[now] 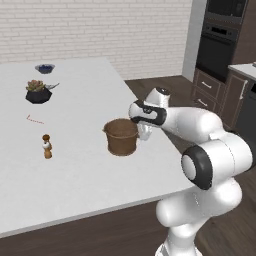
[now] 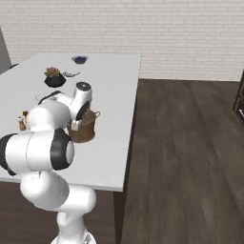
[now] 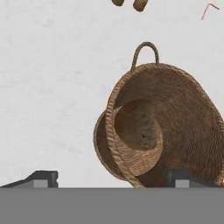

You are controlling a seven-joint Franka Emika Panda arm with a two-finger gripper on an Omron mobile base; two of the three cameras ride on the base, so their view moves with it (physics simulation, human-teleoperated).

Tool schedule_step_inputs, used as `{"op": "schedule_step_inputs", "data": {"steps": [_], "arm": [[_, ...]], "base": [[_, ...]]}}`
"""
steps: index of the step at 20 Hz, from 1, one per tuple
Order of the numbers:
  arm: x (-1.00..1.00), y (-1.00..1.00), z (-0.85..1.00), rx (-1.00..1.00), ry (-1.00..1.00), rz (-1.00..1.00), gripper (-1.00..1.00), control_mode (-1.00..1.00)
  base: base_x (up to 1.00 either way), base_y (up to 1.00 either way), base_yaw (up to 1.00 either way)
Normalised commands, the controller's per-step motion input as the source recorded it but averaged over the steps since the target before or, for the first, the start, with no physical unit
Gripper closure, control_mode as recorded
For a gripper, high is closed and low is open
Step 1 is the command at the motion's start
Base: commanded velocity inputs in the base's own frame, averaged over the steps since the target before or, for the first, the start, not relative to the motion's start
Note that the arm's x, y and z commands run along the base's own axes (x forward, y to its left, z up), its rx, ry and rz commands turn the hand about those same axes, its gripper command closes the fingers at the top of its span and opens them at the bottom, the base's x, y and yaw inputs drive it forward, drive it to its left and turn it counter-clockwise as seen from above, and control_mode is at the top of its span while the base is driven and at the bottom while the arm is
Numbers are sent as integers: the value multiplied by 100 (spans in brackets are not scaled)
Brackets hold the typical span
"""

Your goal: Open the cabinet, pick up the bread from the cabinet and place it in the basket. Then move the basket to the dining counter.

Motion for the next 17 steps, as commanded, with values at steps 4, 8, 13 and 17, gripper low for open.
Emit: {"op": "schedule_step_inputs", "data": {"steps": [4,8,13,17], "arm": [[-100,-1,59,4,1,-30,-100,-100],[-100,0,42,12,1,-42,-100,-100],[-100,0,27,16,0,-42,-100,-100],[-100,-12,19,17,0,-40,-100,-100]], "base": [[0,0,0],[0,0,0],[0,0,0],[0,0,0]]}}
